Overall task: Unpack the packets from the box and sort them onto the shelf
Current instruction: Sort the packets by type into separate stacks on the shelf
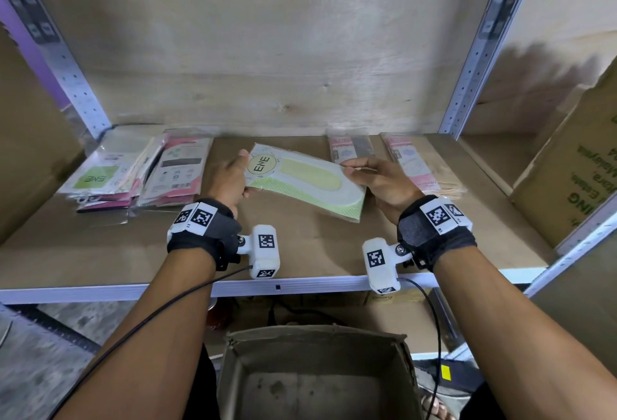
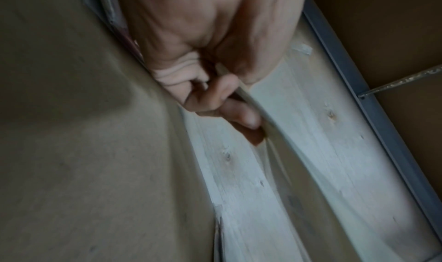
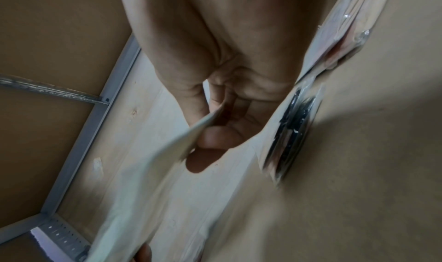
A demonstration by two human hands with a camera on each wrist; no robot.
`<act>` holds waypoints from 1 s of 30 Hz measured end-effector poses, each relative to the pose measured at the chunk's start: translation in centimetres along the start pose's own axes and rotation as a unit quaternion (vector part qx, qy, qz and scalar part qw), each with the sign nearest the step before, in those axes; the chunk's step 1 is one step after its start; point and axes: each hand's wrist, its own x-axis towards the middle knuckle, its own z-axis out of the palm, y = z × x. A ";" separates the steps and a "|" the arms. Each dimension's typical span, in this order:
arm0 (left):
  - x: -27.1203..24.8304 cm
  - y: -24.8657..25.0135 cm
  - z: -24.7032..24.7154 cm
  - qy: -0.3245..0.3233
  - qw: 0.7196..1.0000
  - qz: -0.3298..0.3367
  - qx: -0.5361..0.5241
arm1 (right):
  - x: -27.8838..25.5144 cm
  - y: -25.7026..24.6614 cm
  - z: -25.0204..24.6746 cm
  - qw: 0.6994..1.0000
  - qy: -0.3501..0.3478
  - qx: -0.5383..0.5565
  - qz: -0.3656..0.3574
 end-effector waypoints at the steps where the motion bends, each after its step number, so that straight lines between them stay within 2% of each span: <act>1: 0.0 0.0 0.0 -0.008 1.000 -0.007 -0.023 | 0.0 0.0 -0.1 1.000 0.000 0.002 -0.001; 5: -0.4 0.4 0.2 -0.033 0.993 -0.047 -0.107 | 0.1 -0.1 -0.4 1.000 0.009 0.004 -0.005; 9: -0.2 0.6 -0.3 -0.121 0.979 -0.055 -0.152 | 0.3 0.0 -0.5 0.999 0.036 0.029 -0.001; 11: -0.1 0.6 -0.8 -0.144 0.976 -0.043 -0.158 | 0.4 0.0 -0.5 0.998 0.044 0.040 -0.001; 14: 0.1 0.6 -1.4 -0.127 0.974 -0.049 -0.182 | 0.6 -0.1 -0.5 0.999 0.019 0.038 0.005; 18: 0.7 0.6 -2.3 -0.055 0.966 -0.086 -0.236 | 0.8 -0.1 0.1 0.995 -0.072 -0.031 0.055; 20: 0.7 0.6 -2.7 -0.062 0.962 -0.082 -0.252 | 0.9 0.0 0.6 0.994 -0.084 -0.021 0.068; 22: 0.6 0.7 -2.7 -0.109 0.962 -0.078 -0.238 | 1.1 0.1 1.4 0.995 -0.076 0.014 0.069; 27: -0.5 0.7 -2.0 -0.225 0.966 -0.094 -0.080 | 1.4 0.1 3.7 0.990 -0.029 0.107 0.092; 28: -0.8 0.6 -1.8 -0.237 0.964 -0.103 -0.068 | 1.4 0.2 4.1 0.988 -0.025 0.116 0.096; 30: -0.9 0.4 -1.6 -0.219 0.968 -0.107 -0.055 | 1.5 0.4 4.7 0.989 -0.026 0.105 0.102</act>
